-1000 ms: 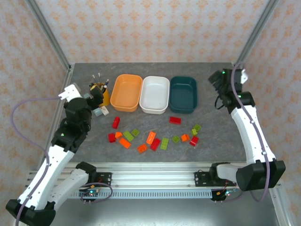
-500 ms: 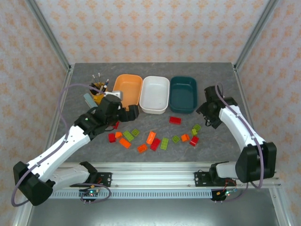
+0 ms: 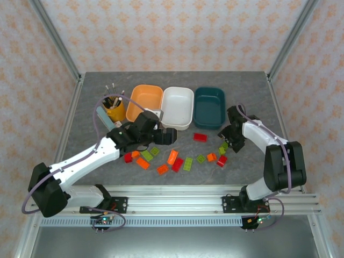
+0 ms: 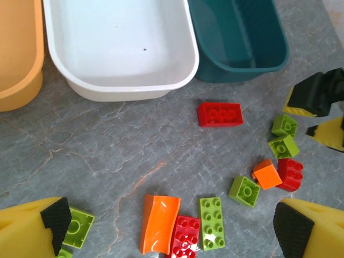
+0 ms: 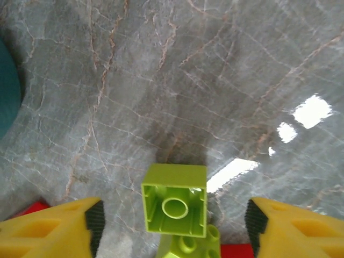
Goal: Sort the legos into containers by color
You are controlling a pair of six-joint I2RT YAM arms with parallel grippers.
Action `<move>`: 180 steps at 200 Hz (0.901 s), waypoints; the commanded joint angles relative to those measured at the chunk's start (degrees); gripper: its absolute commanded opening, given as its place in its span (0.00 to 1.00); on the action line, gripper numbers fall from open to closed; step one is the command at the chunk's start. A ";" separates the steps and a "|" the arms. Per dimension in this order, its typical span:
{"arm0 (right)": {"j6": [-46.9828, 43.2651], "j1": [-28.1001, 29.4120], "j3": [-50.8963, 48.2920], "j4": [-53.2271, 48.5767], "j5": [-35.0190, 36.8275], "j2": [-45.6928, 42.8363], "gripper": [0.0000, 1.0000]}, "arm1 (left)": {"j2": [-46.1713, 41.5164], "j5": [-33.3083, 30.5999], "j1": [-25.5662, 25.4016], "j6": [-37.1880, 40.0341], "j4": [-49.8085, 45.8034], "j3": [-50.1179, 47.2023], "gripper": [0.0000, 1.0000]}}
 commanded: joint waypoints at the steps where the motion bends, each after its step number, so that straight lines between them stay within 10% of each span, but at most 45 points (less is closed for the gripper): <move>1: 0.51 0.34 -1.32 2.25 -0.24 2.15 0.67 | 0.64 0.38 -0.50 0.79 1.70 2.70 1.00; 180: -2.59 1.25 6.99 -6.72 7.59 -6.26 0.35 | 1.40 -0.46 -0.22 -2.29 -0.74 9.15 1.00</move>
